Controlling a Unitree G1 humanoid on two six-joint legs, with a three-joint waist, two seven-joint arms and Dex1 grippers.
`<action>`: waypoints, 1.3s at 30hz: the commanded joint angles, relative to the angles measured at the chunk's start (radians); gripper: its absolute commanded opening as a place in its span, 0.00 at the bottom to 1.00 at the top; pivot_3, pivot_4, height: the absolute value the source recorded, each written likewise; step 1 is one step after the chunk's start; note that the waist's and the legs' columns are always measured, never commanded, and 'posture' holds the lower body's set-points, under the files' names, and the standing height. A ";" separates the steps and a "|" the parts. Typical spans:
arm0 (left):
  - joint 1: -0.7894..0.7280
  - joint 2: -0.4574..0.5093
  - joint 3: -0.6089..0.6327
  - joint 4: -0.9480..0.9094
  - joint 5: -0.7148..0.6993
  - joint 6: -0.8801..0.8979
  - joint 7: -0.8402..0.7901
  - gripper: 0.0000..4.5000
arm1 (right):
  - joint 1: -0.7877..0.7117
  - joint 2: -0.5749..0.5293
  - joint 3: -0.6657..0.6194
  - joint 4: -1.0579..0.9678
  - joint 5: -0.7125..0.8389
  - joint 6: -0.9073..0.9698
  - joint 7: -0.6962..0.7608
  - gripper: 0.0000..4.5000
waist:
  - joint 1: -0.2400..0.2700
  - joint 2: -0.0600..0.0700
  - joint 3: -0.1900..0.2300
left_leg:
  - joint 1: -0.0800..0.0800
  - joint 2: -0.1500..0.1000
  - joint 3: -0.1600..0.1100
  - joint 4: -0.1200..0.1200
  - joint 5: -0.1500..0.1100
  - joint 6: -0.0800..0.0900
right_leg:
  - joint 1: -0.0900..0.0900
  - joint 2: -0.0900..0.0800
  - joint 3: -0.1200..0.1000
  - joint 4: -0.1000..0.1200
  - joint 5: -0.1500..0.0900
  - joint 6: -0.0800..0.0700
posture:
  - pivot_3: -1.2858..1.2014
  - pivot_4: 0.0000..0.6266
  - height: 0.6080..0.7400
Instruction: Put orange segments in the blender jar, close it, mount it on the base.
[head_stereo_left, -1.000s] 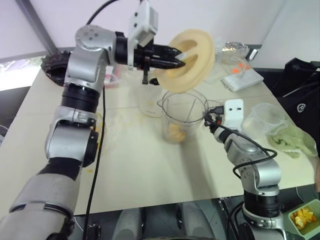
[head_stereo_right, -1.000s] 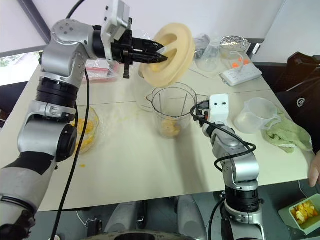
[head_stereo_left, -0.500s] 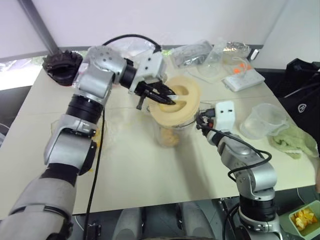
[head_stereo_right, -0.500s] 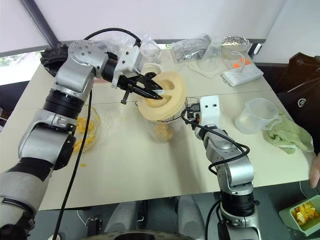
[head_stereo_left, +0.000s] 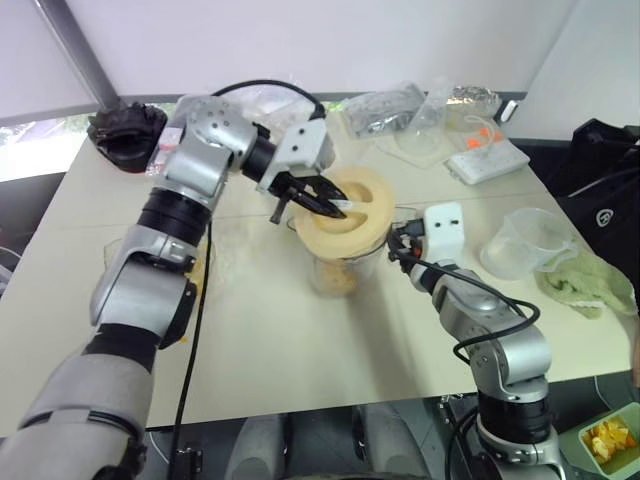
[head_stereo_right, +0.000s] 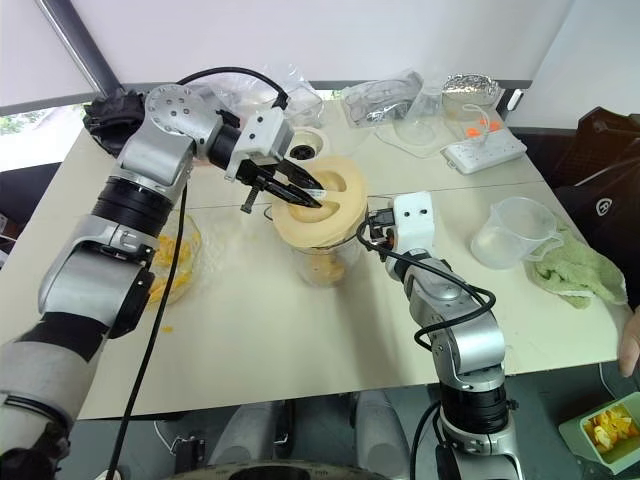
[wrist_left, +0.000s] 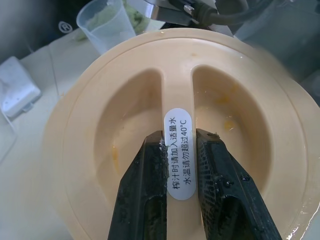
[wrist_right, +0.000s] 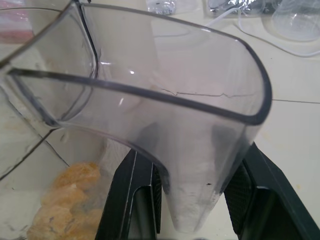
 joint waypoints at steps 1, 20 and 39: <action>0.048 0.004 -0.099 0.017 0.013 0.048 -0.004 0.05 | -0.021 0.010 -0.013 -0.089 0.012 -0.052 0.017 0.25 | 0.000 0.000 0.000 | 0.000 0.000 0.000 0.000 0.000 0.000 | 0.000 0.000 0.000 0.000 0.000 0.000 | 0.52 0.24 1.00; 0.070 -0.127 -0.149 0.048 0.212 0.524 0.302 0.05 | 0.013 0.005 0.017 -0.083 -0.094 -0.130 0.011 0.25 | 0.021 0.003 -0.013 | 0.011 -0.001 -0.002 0.000 0.000 0.000 | 0.015 -0.005 -0.001 -0.002 -0.008 0.002 | 0.52 0.24 1.00; 0.097 -0.090 -0.023 -0.264 0.105 0.829 0.442 0.69 | 0.026 -0.007 0.026 -0.029 -0.140 -0.215 0.057 0.24 | 0.011 0.008 -0.017 | 0.015 -0.001 -0.006 -0.003 0.000 0.000 | 0.027 -0.007 -0.002 -0.017 -0.010 0.005 | 0.52 0.24 1.00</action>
